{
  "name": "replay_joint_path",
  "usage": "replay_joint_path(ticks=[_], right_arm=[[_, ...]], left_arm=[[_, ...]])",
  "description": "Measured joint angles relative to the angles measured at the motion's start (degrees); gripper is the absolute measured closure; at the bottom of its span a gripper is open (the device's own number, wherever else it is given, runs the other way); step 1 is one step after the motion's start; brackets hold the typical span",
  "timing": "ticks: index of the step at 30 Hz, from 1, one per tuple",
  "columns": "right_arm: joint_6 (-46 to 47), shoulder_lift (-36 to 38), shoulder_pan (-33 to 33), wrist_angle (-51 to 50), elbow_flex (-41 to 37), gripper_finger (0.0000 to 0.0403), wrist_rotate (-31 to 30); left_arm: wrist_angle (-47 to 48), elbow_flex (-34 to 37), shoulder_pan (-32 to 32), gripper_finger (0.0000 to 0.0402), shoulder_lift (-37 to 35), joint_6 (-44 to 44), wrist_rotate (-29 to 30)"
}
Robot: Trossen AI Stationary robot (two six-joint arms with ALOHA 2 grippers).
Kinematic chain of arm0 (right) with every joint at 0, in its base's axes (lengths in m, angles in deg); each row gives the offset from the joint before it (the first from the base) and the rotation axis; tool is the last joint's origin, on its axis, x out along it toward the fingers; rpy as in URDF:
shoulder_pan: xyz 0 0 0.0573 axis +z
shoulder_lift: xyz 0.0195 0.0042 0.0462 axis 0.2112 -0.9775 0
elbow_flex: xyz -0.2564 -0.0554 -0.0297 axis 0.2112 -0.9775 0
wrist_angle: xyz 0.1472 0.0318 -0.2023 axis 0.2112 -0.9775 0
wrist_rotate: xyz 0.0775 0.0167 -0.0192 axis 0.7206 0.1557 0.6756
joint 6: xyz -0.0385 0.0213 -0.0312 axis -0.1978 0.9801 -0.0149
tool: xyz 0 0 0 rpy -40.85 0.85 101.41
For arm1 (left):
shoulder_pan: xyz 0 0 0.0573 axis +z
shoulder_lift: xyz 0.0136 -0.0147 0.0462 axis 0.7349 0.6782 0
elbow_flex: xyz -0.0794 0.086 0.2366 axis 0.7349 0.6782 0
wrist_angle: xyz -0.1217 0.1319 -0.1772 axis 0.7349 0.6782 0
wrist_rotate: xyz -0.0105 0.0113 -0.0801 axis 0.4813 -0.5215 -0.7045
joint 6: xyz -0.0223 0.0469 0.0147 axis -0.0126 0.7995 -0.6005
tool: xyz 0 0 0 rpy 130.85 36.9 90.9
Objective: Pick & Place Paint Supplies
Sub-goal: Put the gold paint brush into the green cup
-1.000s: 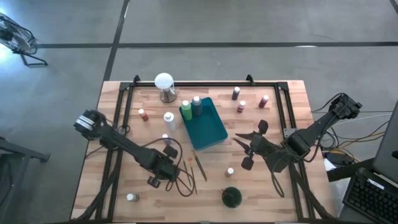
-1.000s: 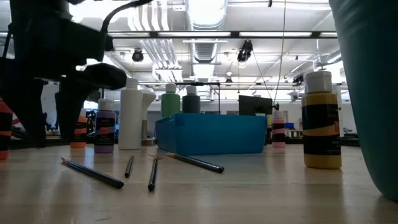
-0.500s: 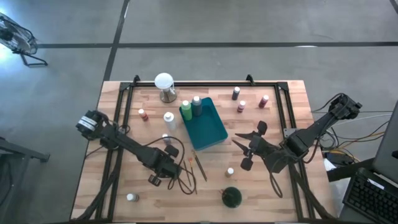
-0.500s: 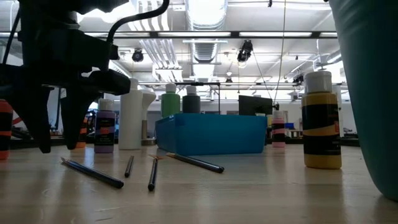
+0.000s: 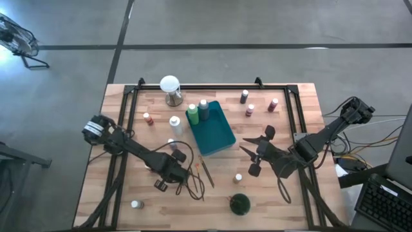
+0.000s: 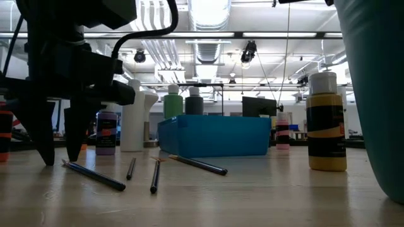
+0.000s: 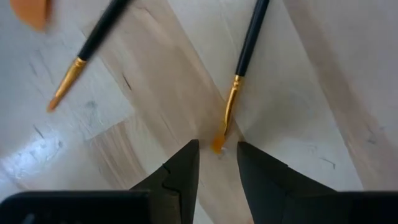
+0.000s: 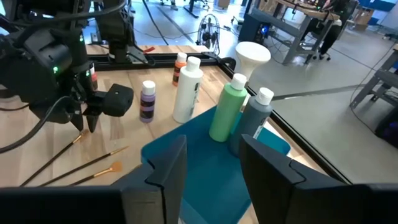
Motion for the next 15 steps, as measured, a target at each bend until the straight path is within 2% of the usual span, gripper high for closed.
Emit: replay_joint_path(ticks=[8,15], right_arm=[[0.0,0.0,0.0,0.1,-0.1,0.0274,0.0],[0.0,0.0,0.0,0.1,-0.1,0.0299,0.0]], left_arm=[[0.0,0.0,0.0,0.0291,0.5,0.0,-0.3],[-0.4,0.1,0.0,0.0343,0.5,1.8,-0.6]])
